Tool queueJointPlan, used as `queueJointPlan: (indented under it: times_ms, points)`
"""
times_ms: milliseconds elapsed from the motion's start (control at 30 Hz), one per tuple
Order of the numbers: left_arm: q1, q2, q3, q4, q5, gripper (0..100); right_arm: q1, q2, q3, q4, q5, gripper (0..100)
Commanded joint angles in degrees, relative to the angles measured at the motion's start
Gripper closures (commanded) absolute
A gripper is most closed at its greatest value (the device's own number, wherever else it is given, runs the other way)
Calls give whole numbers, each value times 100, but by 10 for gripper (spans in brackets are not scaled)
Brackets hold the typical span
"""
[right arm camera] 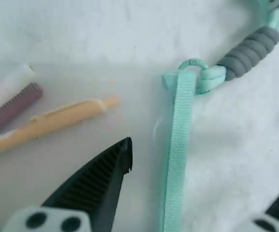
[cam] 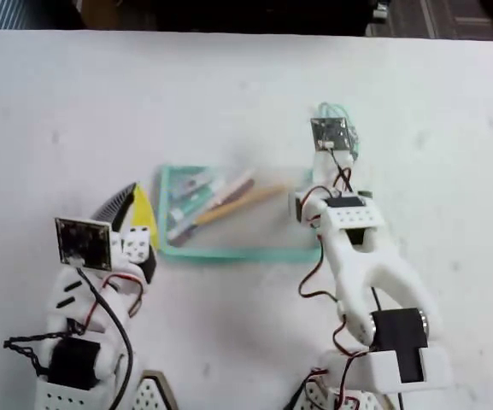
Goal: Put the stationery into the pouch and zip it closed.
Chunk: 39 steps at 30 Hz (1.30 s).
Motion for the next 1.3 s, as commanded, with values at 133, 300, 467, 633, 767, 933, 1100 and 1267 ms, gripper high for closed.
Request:
queueJointPlan:
  times_ms: [133,300,467,633,767,933,1100,1267]
  points:
    - [-13,-31,132,-431,-431,977,-13,-127,26,136,62,672]
    - [-40,-31,18,-413,-897,978,347,-330,-255,673,18,996]
    - [-92,40,-1363,1011,-1433,978,901,-1332,-1037,2255,53,963]
    - [-92,1191,-3024,1987,-1705,978,980,-2554,-2066,3626,70,980]
    - [-127,2695,-4615,2840,-1714,978,690,-3398,-2734,4338,70,981]
    - [-136,4295,-6048,3701,-1705,977,171,-4163,-3270,4769,70,981]
    - [-505,4655,-6514,4070,-1723,977,-136,-4857,-3719,5402,70,981]
    - [-989,4295,-6391,4070,-1741,976,-268,-5587,-3710,5701,70,981]
